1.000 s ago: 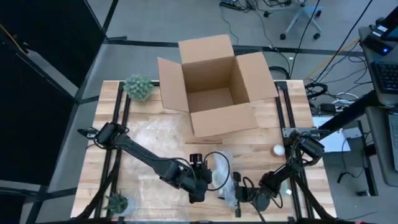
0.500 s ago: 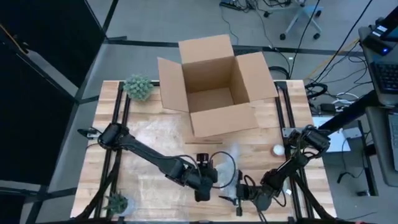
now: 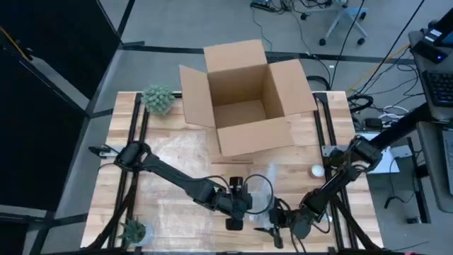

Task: Wrap mug
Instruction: Wrap the orange mug with bubble wrap

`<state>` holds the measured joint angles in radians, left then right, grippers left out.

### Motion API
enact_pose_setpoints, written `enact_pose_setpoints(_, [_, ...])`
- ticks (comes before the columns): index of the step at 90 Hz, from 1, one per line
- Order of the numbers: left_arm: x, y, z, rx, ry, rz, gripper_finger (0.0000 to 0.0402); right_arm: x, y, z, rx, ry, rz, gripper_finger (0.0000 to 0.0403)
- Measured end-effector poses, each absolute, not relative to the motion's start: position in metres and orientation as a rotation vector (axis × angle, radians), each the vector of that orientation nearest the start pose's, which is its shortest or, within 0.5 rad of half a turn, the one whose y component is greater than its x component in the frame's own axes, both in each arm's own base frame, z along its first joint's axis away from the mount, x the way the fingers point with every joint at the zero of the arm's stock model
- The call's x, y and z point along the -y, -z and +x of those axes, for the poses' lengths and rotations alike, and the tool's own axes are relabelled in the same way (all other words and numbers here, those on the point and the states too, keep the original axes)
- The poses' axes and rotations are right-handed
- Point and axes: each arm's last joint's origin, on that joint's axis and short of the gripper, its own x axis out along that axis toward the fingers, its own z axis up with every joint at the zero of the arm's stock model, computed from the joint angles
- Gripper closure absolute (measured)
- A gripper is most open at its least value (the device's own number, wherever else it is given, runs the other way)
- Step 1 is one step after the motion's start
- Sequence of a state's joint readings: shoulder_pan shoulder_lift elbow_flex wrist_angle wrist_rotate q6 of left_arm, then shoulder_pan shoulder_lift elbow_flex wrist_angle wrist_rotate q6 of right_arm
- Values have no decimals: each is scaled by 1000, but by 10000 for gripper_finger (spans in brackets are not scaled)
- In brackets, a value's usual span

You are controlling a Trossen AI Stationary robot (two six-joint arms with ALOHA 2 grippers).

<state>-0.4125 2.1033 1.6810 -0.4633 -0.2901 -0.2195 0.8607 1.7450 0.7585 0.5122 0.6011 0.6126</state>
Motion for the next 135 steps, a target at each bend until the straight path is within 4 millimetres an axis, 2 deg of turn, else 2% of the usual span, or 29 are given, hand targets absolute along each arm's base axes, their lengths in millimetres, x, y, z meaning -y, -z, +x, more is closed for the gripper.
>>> enact_pose_setpoints(30, [178, -211, 430, -813, 33, 111, 256, -224, -193, 196, -580, -166, 346, 257])
enact_pose_setpoints(44, [178, -211, 430, -811, 33, 110, 256, -214, -214, 181, -717, -244, 546, 257])
enact_pose_setpoints(54, [178, -210, 430, -811, 33, 110, 256, -206, -222, 172, -794, -224, 649, 257])
enact_pose_setpoints(77, [178, -210, 430, -812, 33, 111, 256, -191, -196, 164, -1005, 32, 592, 273])
enact_pose_setpoints(105, [177, -210, 430, -812, 32, 110, 256, -175, -169, 185, -1072, 184, 474, 291])
enact_pose_setpoints(120, [177, -210, 430, -812, 32, 109, 256, -165, -160, 192, -1111, 198, 354, 291])
enact_pose_setpoints(135, [178, -210, 430, -812, 33, 108, 256, -163, -163, 192, -1177, 157, 416, 291])
